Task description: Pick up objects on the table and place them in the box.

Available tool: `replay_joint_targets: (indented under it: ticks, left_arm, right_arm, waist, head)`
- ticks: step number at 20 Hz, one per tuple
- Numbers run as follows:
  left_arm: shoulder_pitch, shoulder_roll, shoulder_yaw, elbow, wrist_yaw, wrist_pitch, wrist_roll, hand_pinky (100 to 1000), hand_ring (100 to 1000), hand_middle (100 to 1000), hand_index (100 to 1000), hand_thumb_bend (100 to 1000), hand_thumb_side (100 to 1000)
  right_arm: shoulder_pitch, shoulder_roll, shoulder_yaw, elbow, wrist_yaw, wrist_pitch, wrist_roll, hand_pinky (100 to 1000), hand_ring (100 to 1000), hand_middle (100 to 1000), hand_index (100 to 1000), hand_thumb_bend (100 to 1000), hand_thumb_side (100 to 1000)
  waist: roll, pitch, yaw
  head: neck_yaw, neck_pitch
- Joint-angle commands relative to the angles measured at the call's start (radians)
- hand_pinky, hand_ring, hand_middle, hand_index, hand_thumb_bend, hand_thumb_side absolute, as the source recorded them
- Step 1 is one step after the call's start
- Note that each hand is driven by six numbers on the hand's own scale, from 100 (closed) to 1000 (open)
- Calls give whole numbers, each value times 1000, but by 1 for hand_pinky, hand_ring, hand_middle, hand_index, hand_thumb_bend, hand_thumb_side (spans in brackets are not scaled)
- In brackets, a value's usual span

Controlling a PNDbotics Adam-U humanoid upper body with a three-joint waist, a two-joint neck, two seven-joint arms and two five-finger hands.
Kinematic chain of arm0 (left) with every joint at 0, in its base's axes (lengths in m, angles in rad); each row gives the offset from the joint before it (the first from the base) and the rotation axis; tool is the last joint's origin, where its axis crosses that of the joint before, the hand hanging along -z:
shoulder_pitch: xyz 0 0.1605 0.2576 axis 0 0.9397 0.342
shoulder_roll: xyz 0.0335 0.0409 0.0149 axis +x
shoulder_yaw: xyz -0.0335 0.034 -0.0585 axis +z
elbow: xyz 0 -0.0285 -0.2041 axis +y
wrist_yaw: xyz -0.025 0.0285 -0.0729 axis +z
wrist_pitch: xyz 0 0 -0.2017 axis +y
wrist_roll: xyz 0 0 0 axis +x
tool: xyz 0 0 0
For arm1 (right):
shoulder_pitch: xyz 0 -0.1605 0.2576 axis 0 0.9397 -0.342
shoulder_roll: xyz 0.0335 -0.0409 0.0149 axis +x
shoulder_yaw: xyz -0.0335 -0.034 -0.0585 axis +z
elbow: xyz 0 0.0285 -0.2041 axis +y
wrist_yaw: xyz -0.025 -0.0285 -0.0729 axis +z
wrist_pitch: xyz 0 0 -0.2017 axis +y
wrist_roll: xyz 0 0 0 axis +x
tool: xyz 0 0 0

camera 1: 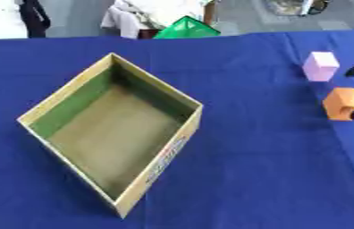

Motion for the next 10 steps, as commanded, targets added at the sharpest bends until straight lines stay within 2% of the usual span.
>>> replay_joint_targets:
  ticks: [1,10]
  left_arm:
    - [-9,14,2,-14,1,0,-2,833,736,704,876,581,966]
    - [-8,8,0,-14,4,1,-3,833,735,704,875,579,968]
  right_arm:
    - [-14,-28,-5,7,-6,1,-2,871,946,910,964,459,322]
    - [-34,-12,23,30,-27,-13,-29,833,906,870,935,453,326]
  waist:
    - [0,-15,0]
    - [-1,-14,5]
  head:
    - [-4,-11]
    - [-7,-12]
